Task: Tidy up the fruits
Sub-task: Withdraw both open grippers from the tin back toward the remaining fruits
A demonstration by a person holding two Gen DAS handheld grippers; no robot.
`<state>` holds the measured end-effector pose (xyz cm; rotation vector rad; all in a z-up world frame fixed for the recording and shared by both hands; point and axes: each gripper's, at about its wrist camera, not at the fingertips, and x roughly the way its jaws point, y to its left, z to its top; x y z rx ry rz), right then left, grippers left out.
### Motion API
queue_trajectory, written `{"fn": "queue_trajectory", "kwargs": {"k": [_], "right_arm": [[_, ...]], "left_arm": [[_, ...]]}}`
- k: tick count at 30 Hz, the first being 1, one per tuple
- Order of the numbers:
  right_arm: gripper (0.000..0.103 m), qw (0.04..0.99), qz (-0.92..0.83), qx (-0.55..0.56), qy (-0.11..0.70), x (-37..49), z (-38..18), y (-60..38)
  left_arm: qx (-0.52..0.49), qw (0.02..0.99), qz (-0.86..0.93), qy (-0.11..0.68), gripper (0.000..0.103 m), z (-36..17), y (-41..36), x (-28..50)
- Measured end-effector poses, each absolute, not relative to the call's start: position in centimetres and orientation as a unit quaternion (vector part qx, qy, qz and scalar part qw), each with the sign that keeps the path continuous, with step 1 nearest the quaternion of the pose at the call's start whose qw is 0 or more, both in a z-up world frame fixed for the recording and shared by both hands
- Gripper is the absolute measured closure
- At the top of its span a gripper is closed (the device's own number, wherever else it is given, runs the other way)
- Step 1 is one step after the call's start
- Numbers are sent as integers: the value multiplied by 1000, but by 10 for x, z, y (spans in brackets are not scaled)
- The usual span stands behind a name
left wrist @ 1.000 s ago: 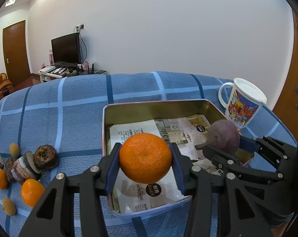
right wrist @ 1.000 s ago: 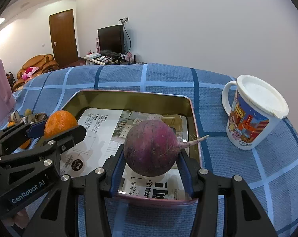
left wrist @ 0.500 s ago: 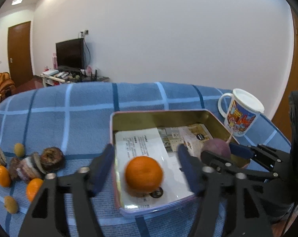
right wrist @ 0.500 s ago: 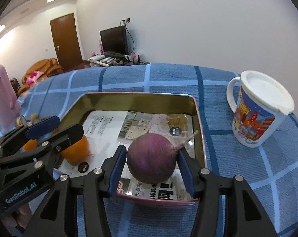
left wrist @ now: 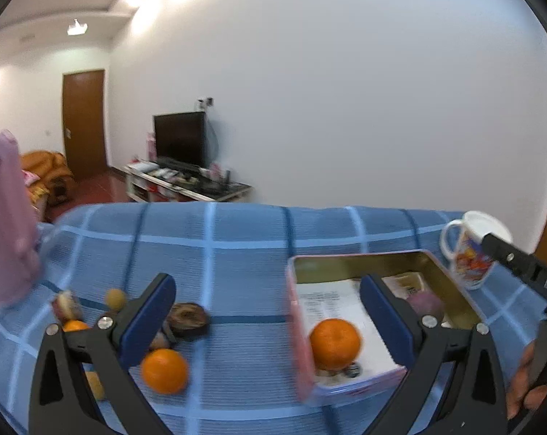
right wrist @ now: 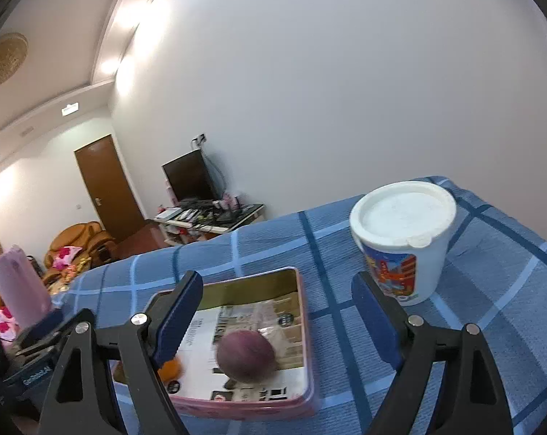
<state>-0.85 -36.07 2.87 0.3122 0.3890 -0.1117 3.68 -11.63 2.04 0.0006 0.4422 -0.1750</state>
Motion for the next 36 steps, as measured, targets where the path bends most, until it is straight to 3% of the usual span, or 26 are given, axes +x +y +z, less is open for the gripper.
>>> {"fn": "queue_trajectory", "kwargs": {"k": [9,36], "right_arm": [[18,979,-99,64,166,-15,26,-338],[18,969,-125,68,202,-40,20,-289]], "left_arm": [[33,972,-56,225,0,9,-111,33],[31,970,-66,232,0,4,-78,12]]}}
